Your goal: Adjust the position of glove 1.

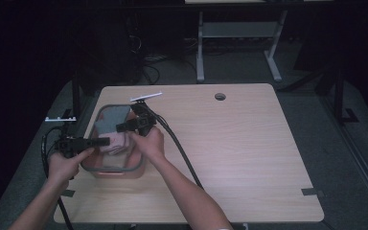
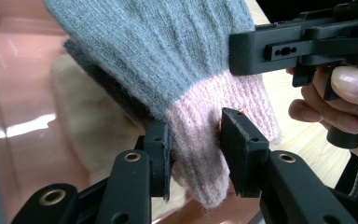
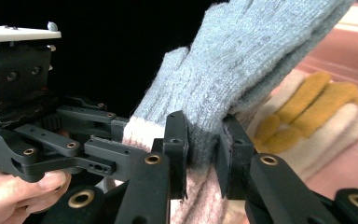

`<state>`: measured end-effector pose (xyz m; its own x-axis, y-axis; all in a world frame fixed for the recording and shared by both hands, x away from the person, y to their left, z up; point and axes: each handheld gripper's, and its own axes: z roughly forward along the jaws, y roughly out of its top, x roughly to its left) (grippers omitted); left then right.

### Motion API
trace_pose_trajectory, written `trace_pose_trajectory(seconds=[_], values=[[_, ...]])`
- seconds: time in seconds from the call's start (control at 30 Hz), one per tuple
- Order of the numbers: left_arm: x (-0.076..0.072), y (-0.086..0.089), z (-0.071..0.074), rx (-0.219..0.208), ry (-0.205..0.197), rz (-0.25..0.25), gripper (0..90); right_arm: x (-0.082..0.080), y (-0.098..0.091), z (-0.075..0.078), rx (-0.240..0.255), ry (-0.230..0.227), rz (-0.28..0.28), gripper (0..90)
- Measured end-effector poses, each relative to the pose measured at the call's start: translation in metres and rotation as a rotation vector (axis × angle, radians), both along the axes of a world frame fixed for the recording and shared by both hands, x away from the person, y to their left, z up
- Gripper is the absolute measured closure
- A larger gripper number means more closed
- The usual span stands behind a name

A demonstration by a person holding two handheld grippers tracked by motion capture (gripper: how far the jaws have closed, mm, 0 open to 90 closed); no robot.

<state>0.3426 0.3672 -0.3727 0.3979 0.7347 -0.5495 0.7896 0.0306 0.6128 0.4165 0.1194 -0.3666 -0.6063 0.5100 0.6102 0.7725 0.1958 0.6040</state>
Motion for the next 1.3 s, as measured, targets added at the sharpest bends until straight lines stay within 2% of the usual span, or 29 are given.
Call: trace_pose_trajectory(seconds=[0.23, 0.4, 0.47, 0.6, 0.63, 0.7, 0.87, 1.03, 1.3], values=[[0.002, 0.008, -0.013, 0.026, 0.040, -0.004, 63.7, -0.001, 0.013, -0.013, -0.035, 0.002, -0.001, 75.6], [0.005, 0.006, -0.022, 0.079, 0.081, -0.017, 62.9, -0.005, 0.018, -0.024, -0.076, 0.001, -0.008, 75.3], [0.005, 0.005, -0.026, 0.086, 0.094, -0.015, 62.5, -0.005, 0.019, -0.028, -0.090, 0.006, -0.004, 75.0], [0.007, 0.000, -0.027, 0.129, 0.103, -0.029, 62.5, -0.005, 0.020, -0.030, -0.116, 0.009, 0.006, 72.6], [0.008, 0.000, -0.027, 0.128, 0.107, -0.033, 62.4, -0.005, 0.019, -0.031, -0.129, 0.018, 0.012, 71.6], [0.008, -0.001, -0.026, 0.132, 0.100, -0.038, 61.6, -0.003, 0.016, -0.031, -0.134, 0.028, 0.010, 68.4], [0.007, -0.006, -0.021, 0.153, 0.079, -0.043, 58.9, -0.003, 0.013, -0.030, -0.152, 0.017, 0.009, 65.3], [0.006, -0.009, -0.012, 0.177, 0.059, -0.043, 56.5, -0.003, 0.011, -0.030, -0.149, 0.023, 0.009, 66.1], [0.005, -0.006, -0.004, 0.167, 0.040, -0.037, 53.9, -0.004, 0.008, -0.030, -0.153, 0.031, 0.012, 63.7]])
